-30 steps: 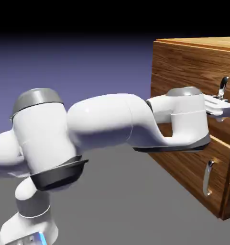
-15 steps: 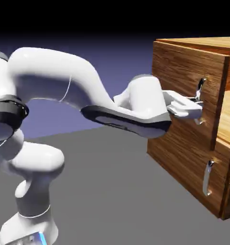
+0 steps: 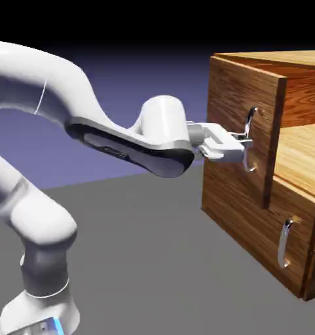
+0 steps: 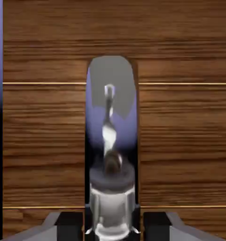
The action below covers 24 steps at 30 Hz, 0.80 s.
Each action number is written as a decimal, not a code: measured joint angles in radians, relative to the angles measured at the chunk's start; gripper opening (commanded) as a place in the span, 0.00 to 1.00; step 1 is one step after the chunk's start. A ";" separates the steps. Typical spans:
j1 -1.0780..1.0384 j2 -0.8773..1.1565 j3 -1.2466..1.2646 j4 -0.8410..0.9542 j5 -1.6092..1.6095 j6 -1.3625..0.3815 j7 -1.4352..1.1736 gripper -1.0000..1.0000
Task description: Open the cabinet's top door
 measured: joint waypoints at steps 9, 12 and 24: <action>-0.170 -0.228 0.258 -0.214 0.391 -0.087 -0.232 0.00; -0.196 -0.300 0.333 -0.267 0.522 -0.115 -0.303 0.00; -0.156 -0.537 0.620 -0.404 1.043 -0.308 -0.560 0.00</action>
